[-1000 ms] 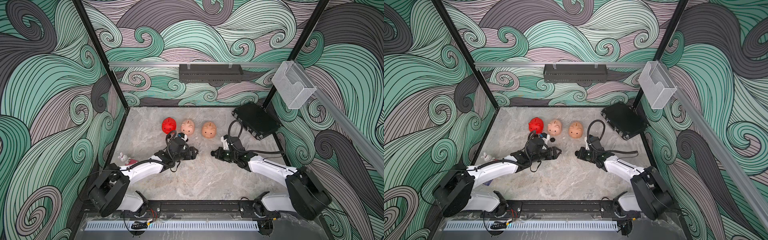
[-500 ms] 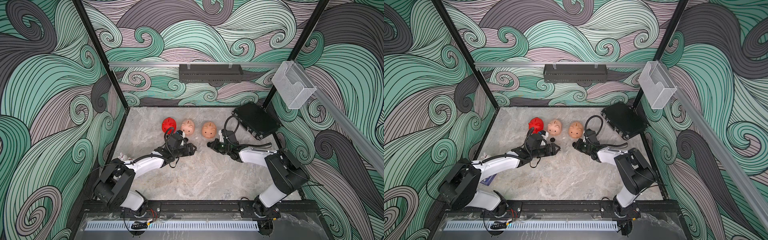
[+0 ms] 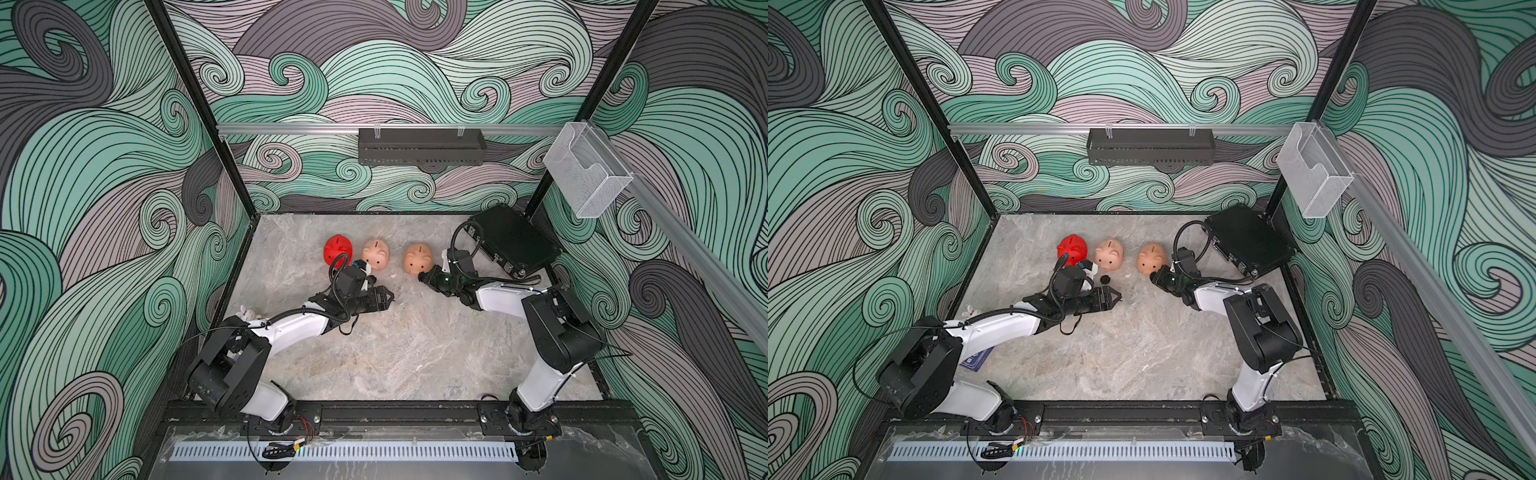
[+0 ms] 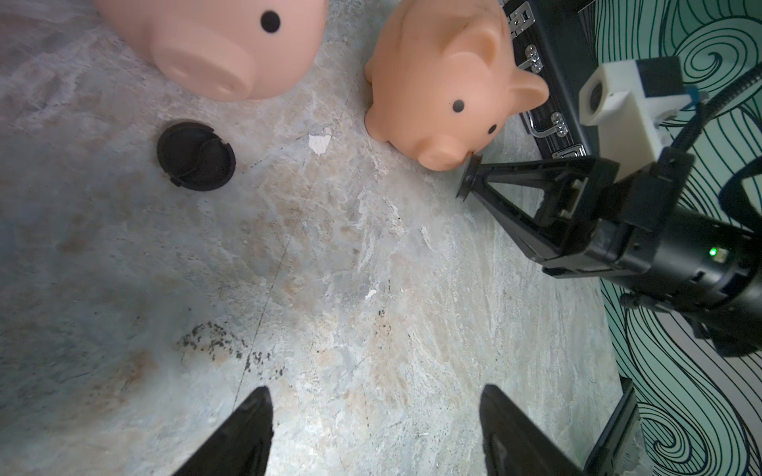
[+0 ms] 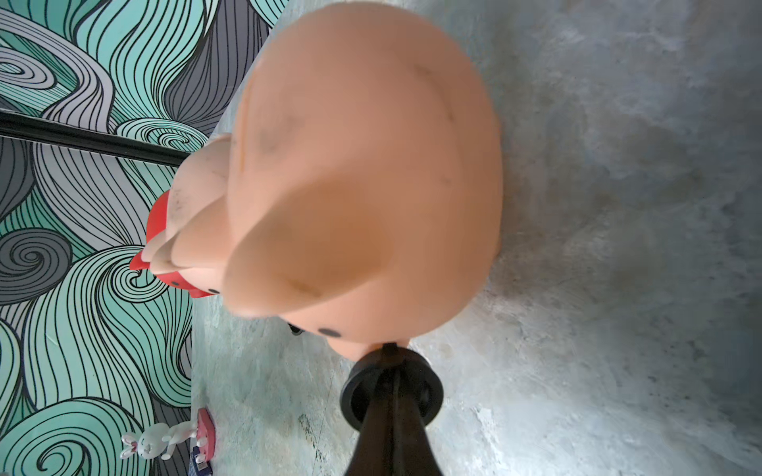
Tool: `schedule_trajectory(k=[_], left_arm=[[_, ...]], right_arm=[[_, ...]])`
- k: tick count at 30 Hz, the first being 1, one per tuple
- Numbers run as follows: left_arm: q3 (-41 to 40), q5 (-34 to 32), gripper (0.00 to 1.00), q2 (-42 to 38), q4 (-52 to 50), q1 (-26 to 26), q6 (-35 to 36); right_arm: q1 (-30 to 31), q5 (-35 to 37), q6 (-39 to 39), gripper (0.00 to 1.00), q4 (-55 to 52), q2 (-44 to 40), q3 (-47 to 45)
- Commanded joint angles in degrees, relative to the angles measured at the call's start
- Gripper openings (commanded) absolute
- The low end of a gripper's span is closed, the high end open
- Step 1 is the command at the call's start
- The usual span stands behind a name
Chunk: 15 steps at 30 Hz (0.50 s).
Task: Open piggy banks
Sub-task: Place the lid at the center of the board.
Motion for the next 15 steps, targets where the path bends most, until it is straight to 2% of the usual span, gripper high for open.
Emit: schedule_trajectory(k=[1,10,15], left_arm=[[1.74,0.42,0.77,-0.34,-0.97,0.71,0.92],[1.51,0.38,0.78,-1.03,-1.54,0.84,1.12],[0.80,2.18,0.78,-0.97,-0.51,0.86,0.64]], right_arm=[[-0.84,0.72,-1.55,0.00,-1.03,1.08,2.10],[-2.29,0.77,-3.13,0.00,-2.55,2.74,4.59],[-1.93,0.79,-2.84,0.00,-2.93,-0.31,1.06]])
